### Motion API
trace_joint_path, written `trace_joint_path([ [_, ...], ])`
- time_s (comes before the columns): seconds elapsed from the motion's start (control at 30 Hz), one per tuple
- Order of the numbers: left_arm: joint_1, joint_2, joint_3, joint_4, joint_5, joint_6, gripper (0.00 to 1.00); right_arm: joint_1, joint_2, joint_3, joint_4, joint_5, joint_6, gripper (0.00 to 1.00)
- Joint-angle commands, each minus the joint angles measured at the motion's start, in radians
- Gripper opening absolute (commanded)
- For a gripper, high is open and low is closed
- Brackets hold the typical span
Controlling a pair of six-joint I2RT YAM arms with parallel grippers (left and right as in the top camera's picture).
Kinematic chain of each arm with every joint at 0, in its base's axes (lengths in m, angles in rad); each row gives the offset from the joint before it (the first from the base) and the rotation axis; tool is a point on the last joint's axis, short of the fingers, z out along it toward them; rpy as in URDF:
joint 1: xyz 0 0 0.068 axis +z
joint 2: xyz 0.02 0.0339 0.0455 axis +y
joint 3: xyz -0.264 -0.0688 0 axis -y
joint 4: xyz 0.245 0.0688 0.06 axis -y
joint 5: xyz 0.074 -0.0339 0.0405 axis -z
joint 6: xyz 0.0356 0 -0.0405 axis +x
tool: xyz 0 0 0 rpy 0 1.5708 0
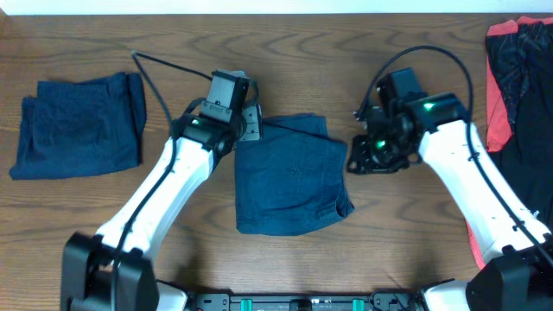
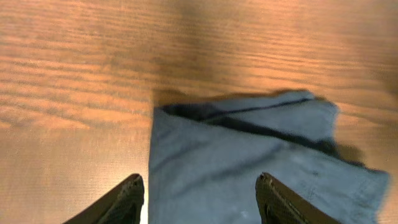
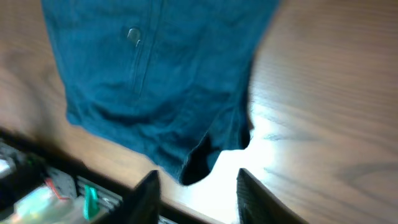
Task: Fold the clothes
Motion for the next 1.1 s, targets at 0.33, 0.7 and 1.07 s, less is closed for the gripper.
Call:
trace_joint_path([
  [0.33,0.026,0.236,0.002,0.093,-0.027,0.091,0.60,0.140,0.004,-0.215,0.135,0.010,0.136,0.43],
  [0.7,0.030,0.311,0.002,0.190,-0.031,0.136,0.60,0.140,0.004,-0.349,0.240,-0.080,0.142,0.39],
  [1.07,0.031,0.373,0.002,0.170,-0.036,0.237,0.06,0.140,0.004,-0.424,0.365,-0.058,0.142,0.01],
])
